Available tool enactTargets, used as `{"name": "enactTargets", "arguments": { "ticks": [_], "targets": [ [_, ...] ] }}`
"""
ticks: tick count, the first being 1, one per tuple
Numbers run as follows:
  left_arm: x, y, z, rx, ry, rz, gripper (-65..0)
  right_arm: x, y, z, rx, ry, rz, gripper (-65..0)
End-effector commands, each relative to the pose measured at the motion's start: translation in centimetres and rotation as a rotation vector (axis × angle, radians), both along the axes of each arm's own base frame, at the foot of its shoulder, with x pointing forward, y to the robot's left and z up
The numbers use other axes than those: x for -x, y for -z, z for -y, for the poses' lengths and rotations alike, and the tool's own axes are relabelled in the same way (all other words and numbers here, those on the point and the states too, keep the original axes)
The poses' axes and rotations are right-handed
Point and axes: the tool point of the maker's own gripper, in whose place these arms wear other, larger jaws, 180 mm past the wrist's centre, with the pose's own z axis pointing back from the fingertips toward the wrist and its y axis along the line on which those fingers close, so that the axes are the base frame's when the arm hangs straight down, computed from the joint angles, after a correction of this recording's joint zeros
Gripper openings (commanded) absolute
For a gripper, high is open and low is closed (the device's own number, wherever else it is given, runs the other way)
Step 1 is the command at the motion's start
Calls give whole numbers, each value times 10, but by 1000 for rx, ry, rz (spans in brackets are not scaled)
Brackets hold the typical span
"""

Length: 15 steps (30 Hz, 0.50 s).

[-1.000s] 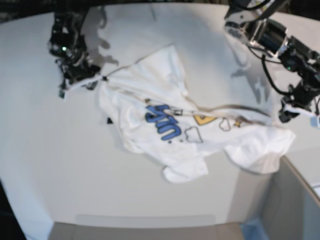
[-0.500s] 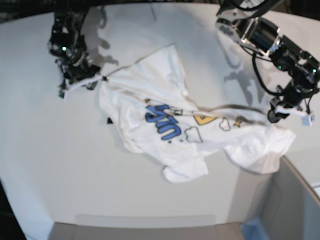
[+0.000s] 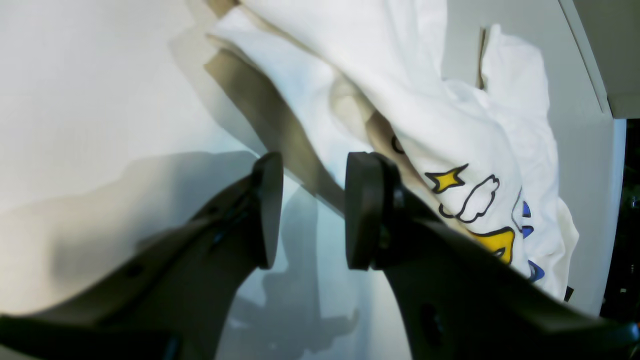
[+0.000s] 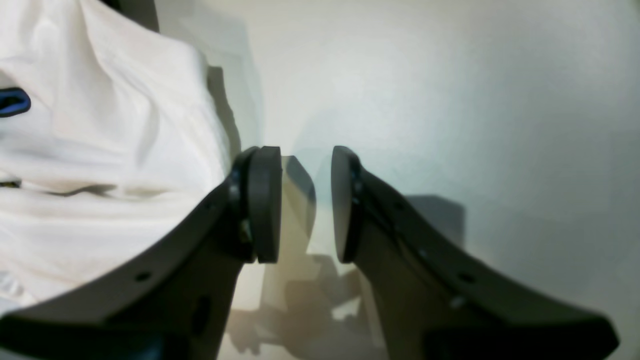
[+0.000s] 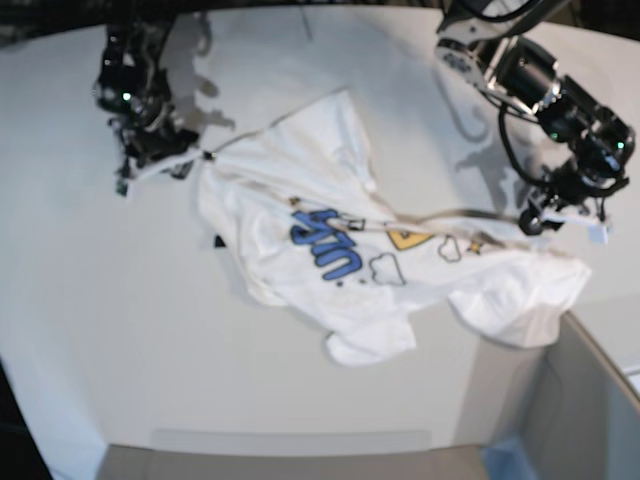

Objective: Layout the t-shirt on the table in an organized manner, then fold the t-shirt properly

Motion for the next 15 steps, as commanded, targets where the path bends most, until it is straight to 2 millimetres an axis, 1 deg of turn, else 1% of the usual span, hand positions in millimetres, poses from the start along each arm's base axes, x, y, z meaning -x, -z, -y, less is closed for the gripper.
{"name": "enactTargets", "arguments": {
  "ticks": [1,3,6,7,15],
  "targets": [
    [-11,-16,-6,-16,-9,55,-417,-5,-8,2,7,-3,30,-471],
    [-13,-17,-4,-16,-3,59,-391,-5,-8,2,7,-3,30,-471],
    [-24,-28,-2,-13,-1,90,-347,-7,-9,4,15,-6,33,-471],
    [-26,-27,-1,-6,3,90,-343,-7,-10,5,18,-6,33,-471],
    [-38,-7,4,66,-30,105,-343,-7,-10,6,21,-7,35,-471]
  ]
}}
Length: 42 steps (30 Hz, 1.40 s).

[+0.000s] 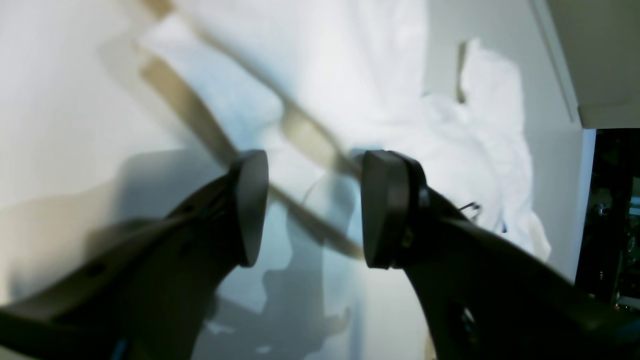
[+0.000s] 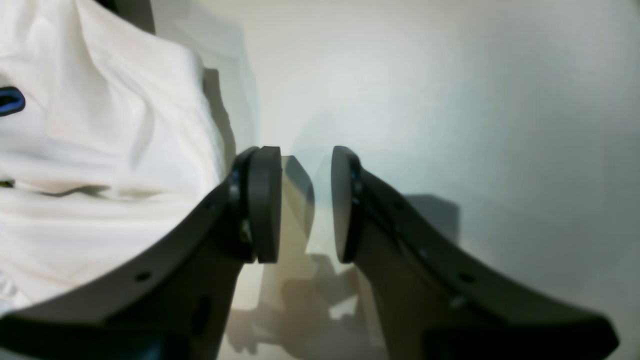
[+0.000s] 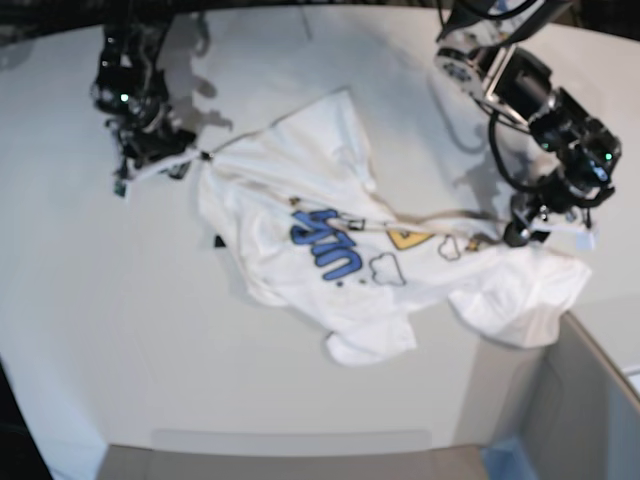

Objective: Layout the t-shirt on the table in an organized manner, then fold the t-shirt properly

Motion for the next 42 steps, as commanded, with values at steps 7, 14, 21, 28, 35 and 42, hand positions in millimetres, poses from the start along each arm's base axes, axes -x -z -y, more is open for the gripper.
{"name": "enactTargets", "arguments": {
  "ticks": [7,14,21,28,35,42],
  "targets": [
    [-14,-19,-10,-18,-21,71,-343,-7,-9,2,9,-5,36,-471],
    [3,-12,-28,-57,-31,33,-343,-7,-10,6,23,-9,34,-471],
    [1,-14,-24,-102,31,68,-343,-7,-10,6,23,-9,36,-471],
    [-12,-19,-19,-124,38,103,-343,-7,-10,6,23,-9,36,-471],
    [-31,-2,11,-96,100,113,-343,-7,-10,7,23,-8,35,-471],
    [-31,6,15,-64,88,110,-360,-5,-9,7,24,-6,32,-471]
  ]
}}
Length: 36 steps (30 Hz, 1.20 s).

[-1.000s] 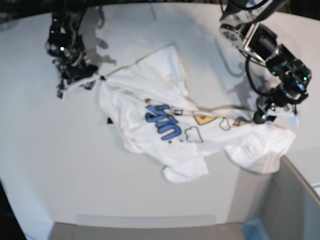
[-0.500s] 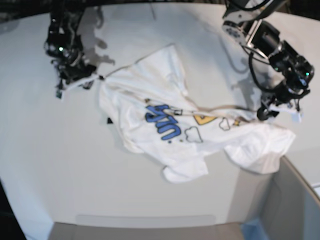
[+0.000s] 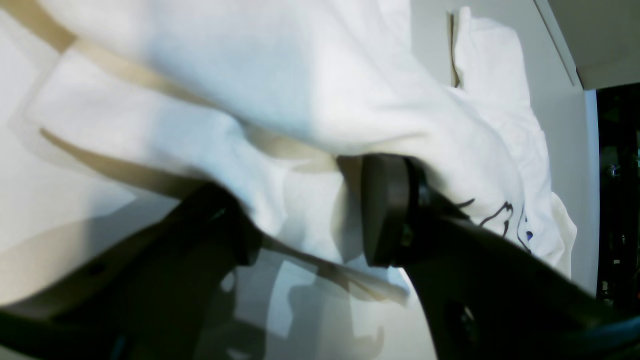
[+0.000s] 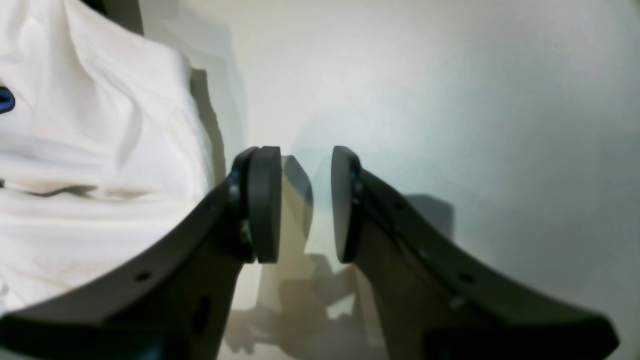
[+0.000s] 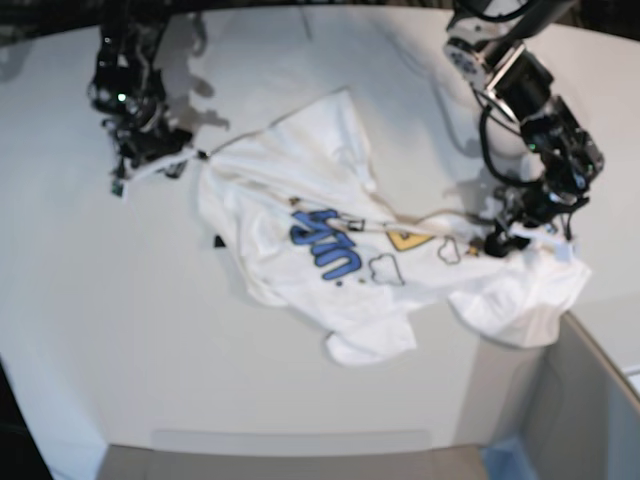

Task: Layout the t-shirt on the table in an organized manner, then fold the t-shirt properly
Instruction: 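Drag the shirt with the left gripper while the right gripper grasps another edge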

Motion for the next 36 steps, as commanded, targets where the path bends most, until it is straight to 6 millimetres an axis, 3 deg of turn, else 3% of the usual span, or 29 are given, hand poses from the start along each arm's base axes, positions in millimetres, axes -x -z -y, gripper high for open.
{"name": "enactTargets", "arguments": {
  "ticks": [1,5,6,12,14,17,23,30,34,36],
  "targets": [
    [-10,-13,-6,-17,-13,37,-389,-6,-9,3,9,-2,37,-471],
    [-26,-28,-9,-24,-28,88,-621,-6,-9,3,9,-2,37,-471],
    [-26,-28,-9,-24,-31,91,-641,-6,-9,3,9,-2,37,-471],
    [-29,-34,-13,-32,-44,115,-650,-6,-9,2,8,-2,37,-471],
    [-30,-45,-19,-63,-51,148,-650,-6,-9,2,8,-2,37,-471],
    [-30,-75,-32,-150,-66,213,-650,-6,-9,2,8,-2,37,-471],
    [-3,-135,-54,-374,-93,308,-650,-7,-9,1,4,0,40,-471],
    [16,-185,-53,-541,-76,362,-650,-10,-13,0,0,0,56,-471],
    [13,-177,-48,-523,-60,353,-650,-12,-20,-1,1,-4,77,-471],
    [18,-196,-35,-576,-14,375,-650,-16,-26,-7,0,-21,95,-471]
  ]
}}
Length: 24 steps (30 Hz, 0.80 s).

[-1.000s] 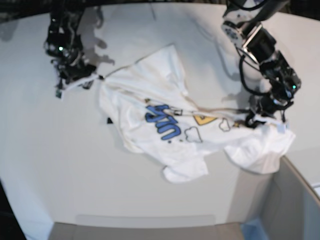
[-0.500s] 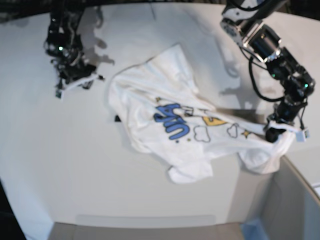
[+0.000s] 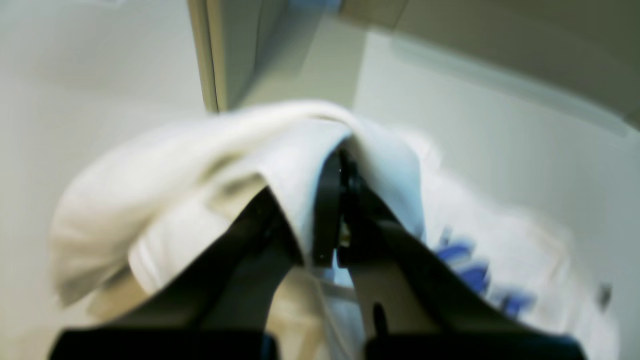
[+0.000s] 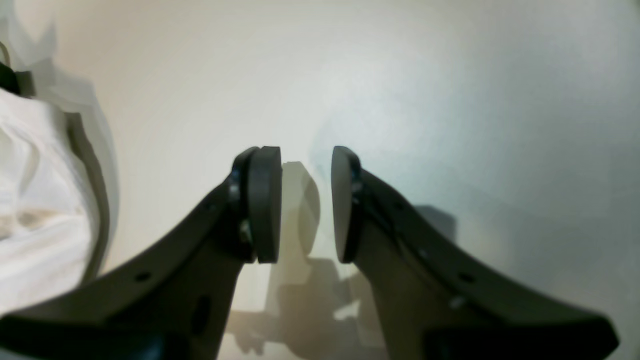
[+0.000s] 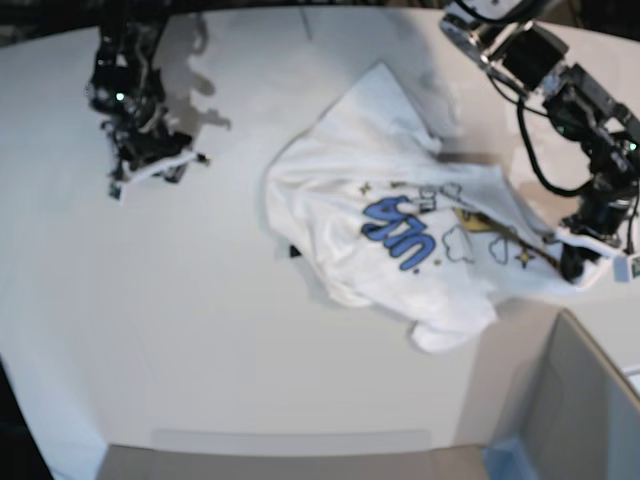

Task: Layout the t-shirt on the table in an organized manner, then fold the t-shirt properly
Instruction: 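Drag the shirt with the left gripper while the right gripper grasps another edge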

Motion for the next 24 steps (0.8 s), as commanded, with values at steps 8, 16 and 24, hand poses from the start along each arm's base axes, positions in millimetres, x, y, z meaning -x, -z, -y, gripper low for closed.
{"name": "enactTargets", "arguments": {
  "ticks": [8,16,24],
  "targets": [
    [-3,-60,17,-97,56,183,-650,-12,-30,-73,-3,-360,140,-471],
    [0,-26,11,-43,45,134,-650,0,-28,-124,-54,-601,177,-471],
    [11,-11,10,-42,44,94,-650,26,-7,-156,-130,-752,116,-468]
  ]
}}
